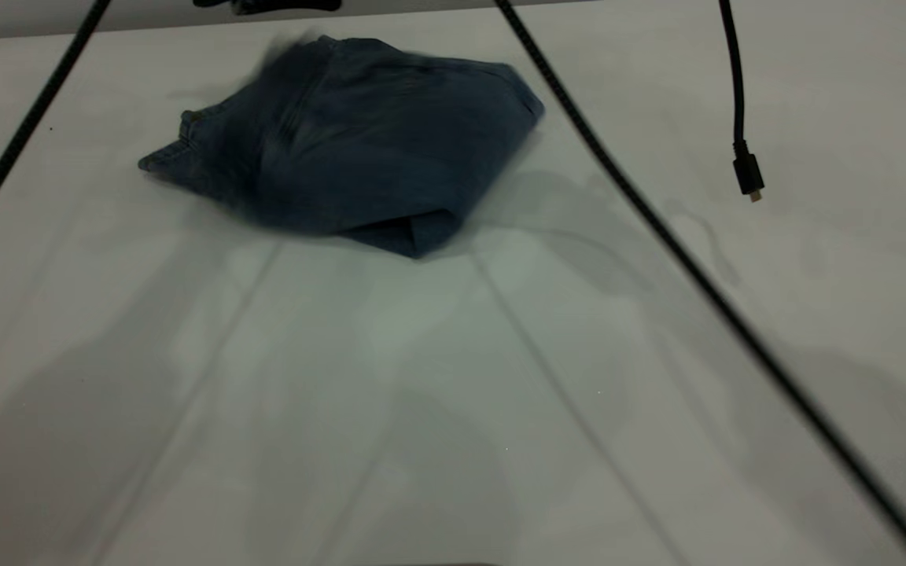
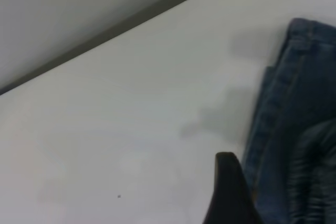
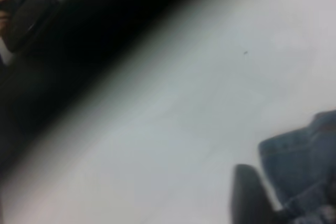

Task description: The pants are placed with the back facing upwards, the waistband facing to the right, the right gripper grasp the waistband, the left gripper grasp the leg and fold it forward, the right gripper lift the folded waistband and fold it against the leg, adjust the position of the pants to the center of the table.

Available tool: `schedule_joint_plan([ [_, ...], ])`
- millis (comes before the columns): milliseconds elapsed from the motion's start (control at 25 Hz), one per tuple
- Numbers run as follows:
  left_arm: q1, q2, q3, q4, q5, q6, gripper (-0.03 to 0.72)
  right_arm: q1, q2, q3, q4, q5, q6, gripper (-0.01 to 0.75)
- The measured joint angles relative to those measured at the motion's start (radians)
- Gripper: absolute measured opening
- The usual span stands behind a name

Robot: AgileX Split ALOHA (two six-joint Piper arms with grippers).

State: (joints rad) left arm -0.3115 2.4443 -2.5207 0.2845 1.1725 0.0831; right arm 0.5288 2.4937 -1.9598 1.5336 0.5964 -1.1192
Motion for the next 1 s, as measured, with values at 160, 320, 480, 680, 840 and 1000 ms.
schedule_joint_plan([
  [160,0.0,0.0,0.0,-0.048,0.0,0.029,0.442,-0.012,0.0,0.0,-0.003,-0.02,0.001,0.533],
  [320,0.0,0.0,0.0,-0.095,0.0,0.079,0.442,-0.063,0.0,0.0,-0.151,0.012,0.131,0.586],
  [480,0.0,0.0,0.035,-0.207,0.0,0.095,0.442,-0.169,-0.009,0.0,-0.447,0.052,0.391,0.584],
  [680,-0.007,0.008,0.183,-0.308,0.0,0.147,0.442,-0.302,-0.024,-0.001,-0.779,0.132,0.676,0.584],
  [840,-0.017,0.012,0.296,-0.311,0.0,0.247,0.442,-0.367,-0.024,-0.001,-0.886,0.191,0.77,0.584],
  [1000,-0.024,0.018,0.366,-0.315,0.0,0.376,0.442,-0.388,-0.024,-0.001,-0.909,0.222,0.786,0.584],
])
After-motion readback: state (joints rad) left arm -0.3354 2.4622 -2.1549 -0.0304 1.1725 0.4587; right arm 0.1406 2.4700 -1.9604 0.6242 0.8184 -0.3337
